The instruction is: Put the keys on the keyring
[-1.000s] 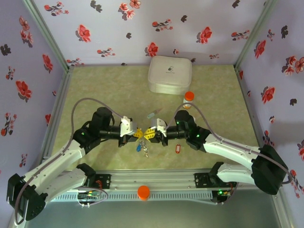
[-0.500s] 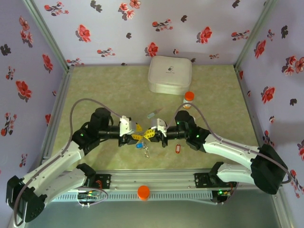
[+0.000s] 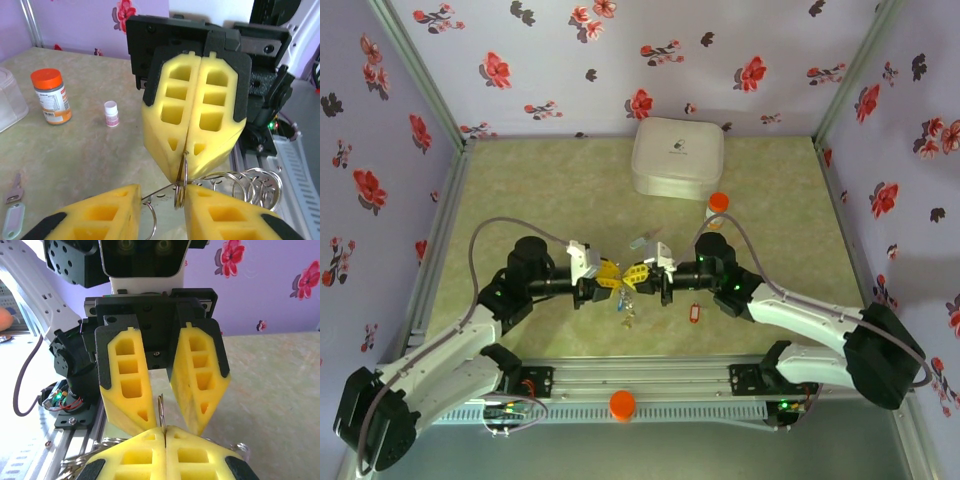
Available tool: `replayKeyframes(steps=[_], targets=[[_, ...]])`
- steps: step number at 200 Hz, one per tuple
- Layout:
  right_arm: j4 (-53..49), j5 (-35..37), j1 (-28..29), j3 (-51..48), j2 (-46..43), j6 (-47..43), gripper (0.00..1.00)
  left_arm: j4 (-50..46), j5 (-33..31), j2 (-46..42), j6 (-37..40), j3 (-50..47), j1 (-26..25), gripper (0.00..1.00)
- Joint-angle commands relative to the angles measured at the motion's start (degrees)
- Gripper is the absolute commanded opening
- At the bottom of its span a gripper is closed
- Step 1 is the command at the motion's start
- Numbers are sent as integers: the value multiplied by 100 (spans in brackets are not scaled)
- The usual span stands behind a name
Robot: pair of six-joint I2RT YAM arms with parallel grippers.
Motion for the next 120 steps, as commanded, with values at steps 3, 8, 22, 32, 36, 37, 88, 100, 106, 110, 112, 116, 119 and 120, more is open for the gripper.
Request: replayKeyframes(steps=[3, 8, 22, 32, 36, 37, 88, 100, 106, 110, 112, 116, 119, 120], targets=[[385, -149, 26, -50, -9, 91, 0, 653, 176, -1, -301, -45, 28, 24], [353, -139, 24, -50, -22, 68, 0, 633, 176, -18, -284, -50, 33, 23], [261, -118, 21, -56, -44, 30, 0, 612, 160, -74, -274, -55, 37, 23], [203, -103, 25, -67, -61, 3, 0, 605, 130, -122, -273, -77, 48, 23], [179, -93, 28, -67, -64, -10, 0, 604, 116, -145, -270, -80, 46, 23], [168, -92, 24, -67, -68, -14, 0, 604, 111, -150, -267, -81, 50, 23], [-27, -69, 24, -61, -140, -81, 0, 524, 53, -178, -196, -63, 72, 24], [-4, -67, 24, -50, -132, -80, 0, 526, 94, -127, -185, -25, 72, 22], [32, -74, 33, -42, -121, -62, 0, 520, 121, -94, -186, -5, 67, 21], [59, -74, 38, -37, -115, -53, 0, 510, 136, -75, -173, 6, 72, 20], [71, -78, 44, -33, -106, -46, 0, 508, 146, -67, -170, 13, 72, 20], [98, -82, 43, -32, -93, -29, 0, 497, 158, -49, -167, 7, 72, 20], [122, -82, 53, -32, -89, -14, 0, 498, 166, -37, -174, 16, 72, 20], [131, -82, 54, -28, -89, -11, 0, 499, 167, -35, -176, 16, 72, 20]])
